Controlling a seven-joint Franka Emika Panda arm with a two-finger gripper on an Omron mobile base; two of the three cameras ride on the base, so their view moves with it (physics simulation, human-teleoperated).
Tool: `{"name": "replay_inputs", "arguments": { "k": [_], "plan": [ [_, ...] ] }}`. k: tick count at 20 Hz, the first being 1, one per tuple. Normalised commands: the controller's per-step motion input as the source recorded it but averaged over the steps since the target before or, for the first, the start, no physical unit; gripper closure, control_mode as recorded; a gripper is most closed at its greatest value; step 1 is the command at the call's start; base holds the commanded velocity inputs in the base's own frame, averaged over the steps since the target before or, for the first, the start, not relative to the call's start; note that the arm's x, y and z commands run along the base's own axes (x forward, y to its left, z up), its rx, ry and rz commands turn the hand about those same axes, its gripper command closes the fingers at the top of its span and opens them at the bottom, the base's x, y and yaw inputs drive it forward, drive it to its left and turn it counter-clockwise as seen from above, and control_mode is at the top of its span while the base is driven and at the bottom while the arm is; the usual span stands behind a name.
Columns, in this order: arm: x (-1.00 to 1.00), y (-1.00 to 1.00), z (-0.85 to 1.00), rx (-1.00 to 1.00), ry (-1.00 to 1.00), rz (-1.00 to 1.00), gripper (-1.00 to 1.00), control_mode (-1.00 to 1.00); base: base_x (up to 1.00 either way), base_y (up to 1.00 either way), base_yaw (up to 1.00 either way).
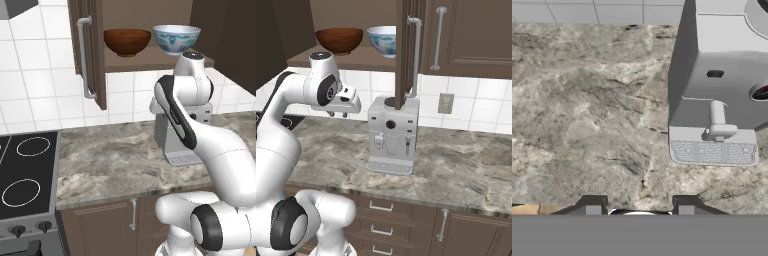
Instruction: Pick up the bowls from the cabinet and place each bowl in front of a stool on the dining counter.
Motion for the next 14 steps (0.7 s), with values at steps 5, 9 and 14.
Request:
{"name": "replay_inputs", "arguments": {
  "k": [5, 9, 14],
  "plan": [
    [-0.06, -0.1, 0.48, 0.02, -0.06, -0.03, -1.0, -1.0, 0.0, 0.0, 0.0],
    [-0.3, -0.08, 1.0, 0.16, -0.25, -0.15, -1.0, -1.0, 0.0, 0.0, 0.0],
    [-0.49, -0.25, 0.56, 0.42, -0.36, -0.41, -1.0, -1.0, 0.0, 0.0, 0.0]
  ]
}}
